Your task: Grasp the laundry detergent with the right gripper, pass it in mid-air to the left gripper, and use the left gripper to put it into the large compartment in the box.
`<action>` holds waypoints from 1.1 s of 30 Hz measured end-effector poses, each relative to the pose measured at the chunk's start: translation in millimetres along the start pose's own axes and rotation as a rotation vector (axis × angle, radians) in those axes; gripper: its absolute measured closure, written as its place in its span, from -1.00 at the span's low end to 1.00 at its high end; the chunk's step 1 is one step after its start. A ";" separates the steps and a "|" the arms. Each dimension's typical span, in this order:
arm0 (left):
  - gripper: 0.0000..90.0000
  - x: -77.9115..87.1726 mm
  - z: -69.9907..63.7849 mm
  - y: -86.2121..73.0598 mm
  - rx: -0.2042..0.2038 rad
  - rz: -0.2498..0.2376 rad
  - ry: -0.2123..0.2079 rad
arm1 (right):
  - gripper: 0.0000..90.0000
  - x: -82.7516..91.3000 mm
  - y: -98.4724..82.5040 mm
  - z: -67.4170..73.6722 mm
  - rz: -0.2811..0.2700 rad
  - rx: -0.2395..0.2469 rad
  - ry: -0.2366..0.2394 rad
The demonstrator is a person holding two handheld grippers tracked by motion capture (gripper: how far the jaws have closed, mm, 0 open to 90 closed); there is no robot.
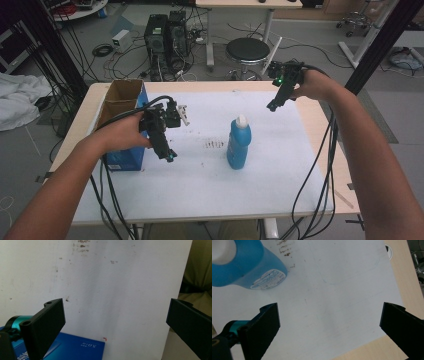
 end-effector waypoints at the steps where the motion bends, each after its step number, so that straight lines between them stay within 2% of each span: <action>1: -0.95 -0.5 -0.1 0.2 -0.004 0.004 -0.001 | -0.96 -2.6 -2.7 0.0 0.002 -0.011 -0.001; 4: -0.95 -1.4 -0.3 1.1 0.001 -0.004 -0.002 | -0.96 -10.3 -9.2 -1.1 0.004 -0.031 0.004; 12: -0.95 -4.9 0.2 2.7 0.004 -0.010 -0.005 | -0.96 -27.4 -20.3 -3.1 -0.017 -0.135 0.017; 16: -0.95 -7.5 -0.2 2.3 0.004 -0.007 -0.007 | -0.96 -34.5 -26.2 -5.7 -0.022 -0.186 -0.001; 21: -0.95 -8.0 -0.2 2.1 0.002 -0.009 -0.007 | -0.96 -44.2 -34.8 -7.9 -0.035 -0.266 -0.006; 30: -0.95 -9.9 -0.7 3.7 0.004 -0.015 -0.009 | -0.94 -54.9 -51.3 -11.7 -0.046 -0.456 0.000; 33: -0.95 -10.3 -0.9 4.6 0.000 -0.016 -0.008 | -0.94 -57.9 -54.2 -11.7 -0.036 -0.469 -0.004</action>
Point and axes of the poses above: each handheld gripper's, and its own axes: x roughly backward along the jaws, y roughly out of its top, z roughly to its left, the point moved 6 cm from there along -x, roughly forward along the jaws, and after that the axes turned 4 degrees about y, right-handed, at the moved point
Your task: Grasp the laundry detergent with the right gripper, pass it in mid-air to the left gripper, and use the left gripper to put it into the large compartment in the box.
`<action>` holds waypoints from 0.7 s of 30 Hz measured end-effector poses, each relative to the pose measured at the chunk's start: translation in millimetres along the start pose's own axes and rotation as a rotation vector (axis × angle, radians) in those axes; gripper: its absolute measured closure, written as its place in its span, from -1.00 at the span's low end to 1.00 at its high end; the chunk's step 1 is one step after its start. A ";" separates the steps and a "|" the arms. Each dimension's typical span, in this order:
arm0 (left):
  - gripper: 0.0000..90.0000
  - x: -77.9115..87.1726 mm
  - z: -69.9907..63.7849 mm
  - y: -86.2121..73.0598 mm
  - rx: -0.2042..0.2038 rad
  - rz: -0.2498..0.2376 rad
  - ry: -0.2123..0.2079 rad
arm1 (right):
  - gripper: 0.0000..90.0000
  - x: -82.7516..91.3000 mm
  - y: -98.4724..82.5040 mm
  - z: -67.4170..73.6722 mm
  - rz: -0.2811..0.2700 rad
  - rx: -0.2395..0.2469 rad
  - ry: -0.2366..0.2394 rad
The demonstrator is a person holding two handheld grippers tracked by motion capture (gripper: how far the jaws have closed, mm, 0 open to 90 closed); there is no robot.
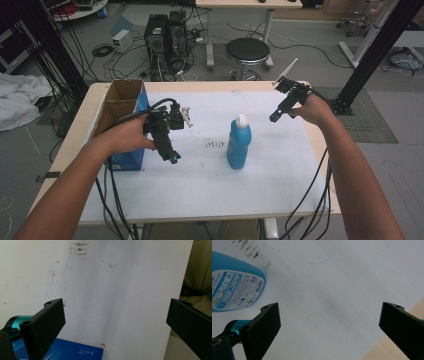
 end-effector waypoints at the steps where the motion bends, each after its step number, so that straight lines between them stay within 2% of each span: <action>1: -0.95 -0.1 -0.3 0.7 0.000 -0.002 -0.002 | -0.94 -1.6 -1.4 -0.8 -0.003 -0.024 -0.007; 4: -0.95 -0.4 -0.1 0.8 0.000 -0.003 -0.002 | -0.94 -2.1 -2.6 -3.1 -0.010 -0.073 -0.021; 10: -0.95 -1.0 -0.1 0.4 0.000 -0.004 -0.003 | -0.94 -6.0 -7.0 -7.3 0.014 -0.132 -0.071; 13: -0.95 -1.3 0.0 0.3 -0.001 -0.005 -0.002 | -0.94 -8.1 -9.2 -8.4 0.007 -0.162 -0.088; 18: -0.95 -2.3 0.0 0.2 -0.005 -0.006 -0.002 | -0.94 -11.1 -13.3 -10.9 -0.046 -0.231 -0.119; 20: -0.95 -2.4 0.3 0.2 -0.009 -0.008 -0.001 | -0.94 -11.4 -14.2 -11.1 -0.059 -0.241 -0.124; 21: -0.95 -2.6 0.6 0.1 -0.010 -0.008 -0.001 | -0.94 -11.7 -16.9 -12.7 -0.084 -0.269 -0.151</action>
Point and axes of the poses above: each handheld gripper's, and its own axes: x roughly backward along the jaws, y roughly out of its top, z roughly to its left, the point moved 6 cm from there along -x, roughly forward along the jaws, and after that the axes turned 4 degrees about y, right-handed, at the moved point
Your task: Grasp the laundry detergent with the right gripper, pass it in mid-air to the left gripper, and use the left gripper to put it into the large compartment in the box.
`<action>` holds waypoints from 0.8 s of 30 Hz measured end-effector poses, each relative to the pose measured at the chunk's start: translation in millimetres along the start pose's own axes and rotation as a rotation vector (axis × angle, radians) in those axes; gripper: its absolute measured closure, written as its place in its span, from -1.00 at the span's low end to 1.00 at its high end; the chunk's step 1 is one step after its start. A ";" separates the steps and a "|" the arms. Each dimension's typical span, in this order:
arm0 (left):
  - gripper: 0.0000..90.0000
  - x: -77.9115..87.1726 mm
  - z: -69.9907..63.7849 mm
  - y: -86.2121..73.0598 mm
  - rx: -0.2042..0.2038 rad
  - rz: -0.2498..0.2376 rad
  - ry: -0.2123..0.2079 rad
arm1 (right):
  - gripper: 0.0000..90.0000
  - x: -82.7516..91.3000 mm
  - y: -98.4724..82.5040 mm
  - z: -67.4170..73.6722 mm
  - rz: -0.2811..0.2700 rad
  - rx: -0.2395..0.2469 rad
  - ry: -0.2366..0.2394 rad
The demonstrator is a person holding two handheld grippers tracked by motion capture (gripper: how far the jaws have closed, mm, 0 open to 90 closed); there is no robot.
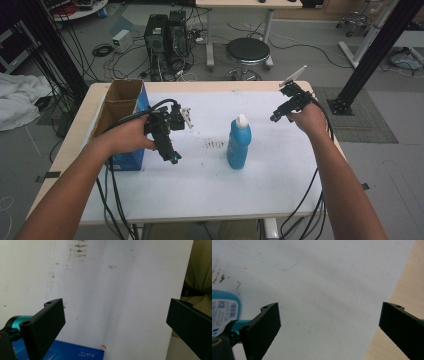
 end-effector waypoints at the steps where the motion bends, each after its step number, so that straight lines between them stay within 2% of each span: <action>1: -0.95 0.0 0.4 -0.1 0.000 0.001 0.001 | -0.94 -0.2 -1.1 -1.1 -0.015 -0.015 -0.006; 2: -0.95 -0.1 0.8 -0.1 0.000 0.001 0.001 | -0.94 -0.4 -1.9 -1.4 -0.033 -0.034 -0.007; 6: -0.95 -0.3 1.0 0.0 -0.002 -0.001 0.002 | -0.94 -5.2 -6.7 -1.3 -0.055 -0.034 -0.015; 16: -0.95 -2.1 0.4 -0.8 -0.006 -0.004 0.001 | -0.94 -17.6 -14.3 3.4 -0.137 -0.099 -0.034; 19: -0.95 -2.7 0.1 -1.1 -0.007 -0.003 0.000 | -0.94 -20.3 -16.0 4.3 -0.141 -0.108 -0.051; 20: -0.95 -2.9 0.5 -1.4 -0.010 -0.002 -0.001 | -0.94 -22.7 -16.9 5.4 -0.158 -0.128 -0.045; 24: -0.95 -3.0 0.8 -1.5 -0.010 -0.004 -0.002 | -0.94 -25.9 -18.4 7.0 -0.185 -0.156 -0.059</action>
Point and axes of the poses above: each handheld gripper's, and its own axes: x roughly backward along the jaws, y roughly out of its top, z roughly to its left, the point moved 6 cm from there along -x, roughly forward along the jaws, and after that the axes turned 4 degrees about y, right-handed, at the moved point
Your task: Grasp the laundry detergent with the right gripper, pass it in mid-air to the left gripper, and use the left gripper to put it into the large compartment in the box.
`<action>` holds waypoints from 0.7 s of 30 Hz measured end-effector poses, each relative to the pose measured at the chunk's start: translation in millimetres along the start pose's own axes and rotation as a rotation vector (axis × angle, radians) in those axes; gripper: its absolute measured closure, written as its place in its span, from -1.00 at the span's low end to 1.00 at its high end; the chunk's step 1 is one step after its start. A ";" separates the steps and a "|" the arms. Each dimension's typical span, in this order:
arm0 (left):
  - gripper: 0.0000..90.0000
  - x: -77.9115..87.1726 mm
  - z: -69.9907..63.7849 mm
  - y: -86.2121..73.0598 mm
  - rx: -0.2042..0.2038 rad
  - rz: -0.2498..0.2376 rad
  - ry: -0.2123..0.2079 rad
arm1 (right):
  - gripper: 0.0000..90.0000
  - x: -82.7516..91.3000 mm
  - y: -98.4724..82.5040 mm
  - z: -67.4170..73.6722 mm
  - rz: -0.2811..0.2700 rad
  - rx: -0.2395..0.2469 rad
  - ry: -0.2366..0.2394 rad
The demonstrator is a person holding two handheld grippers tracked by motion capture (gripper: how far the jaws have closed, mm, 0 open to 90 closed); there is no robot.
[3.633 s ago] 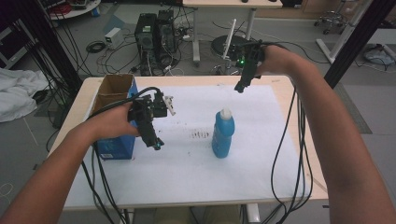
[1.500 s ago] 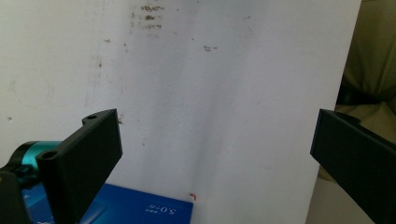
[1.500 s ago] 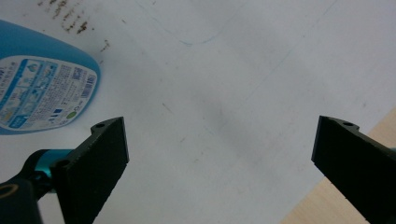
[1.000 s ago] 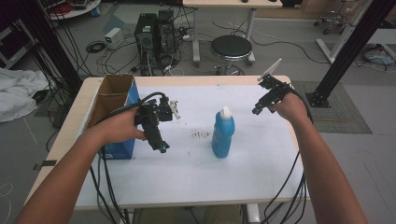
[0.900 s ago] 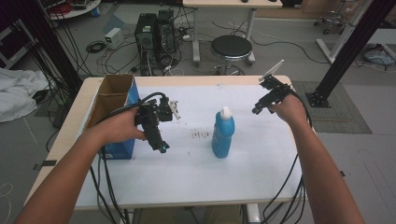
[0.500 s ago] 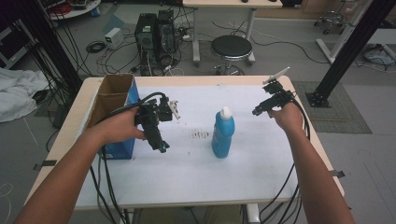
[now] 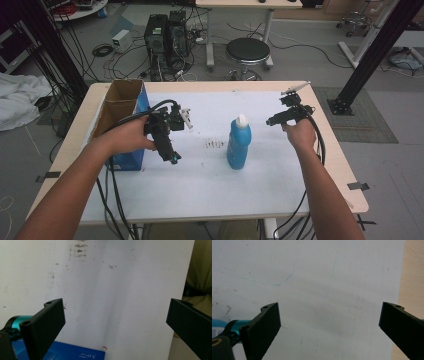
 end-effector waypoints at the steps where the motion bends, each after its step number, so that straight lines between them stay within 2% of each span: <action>1: -0.95 0.0 -0.1 0.0 0.000 0.000 0.000 | -0.94 -0.1 -0.5 0.0 -0.013 -0.002 -0.001; 3: -0.95 -0.3 -0.1 -0.2 0.002 0.000 0.000 | -0.94 -0.4 -1.5 0.4 -0.045 -0.014 -0.002; 13: -0.95 -0.8 0.1 -1.3 0.000 0.005 0.000 | -0.94 -3.9 -10.3 -0.1 -0.109 -0.030 0.001; 21: -0.95 -1.1 2.3 -4.1 0.004 0.007 0.001 | -0.94 -5.1 -18.3 -1.2 -0.185 -0.045 0.000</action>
Point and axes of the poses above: each handheld gripper's, and its own axes: x roughly backward along the jaws, y roughly out of its top, z roughly to its left, the point moved 6 cm from there along -x, roughly forward along the jaws, and after that the axes turned 4 degrees about y, right-handed, at the moved point
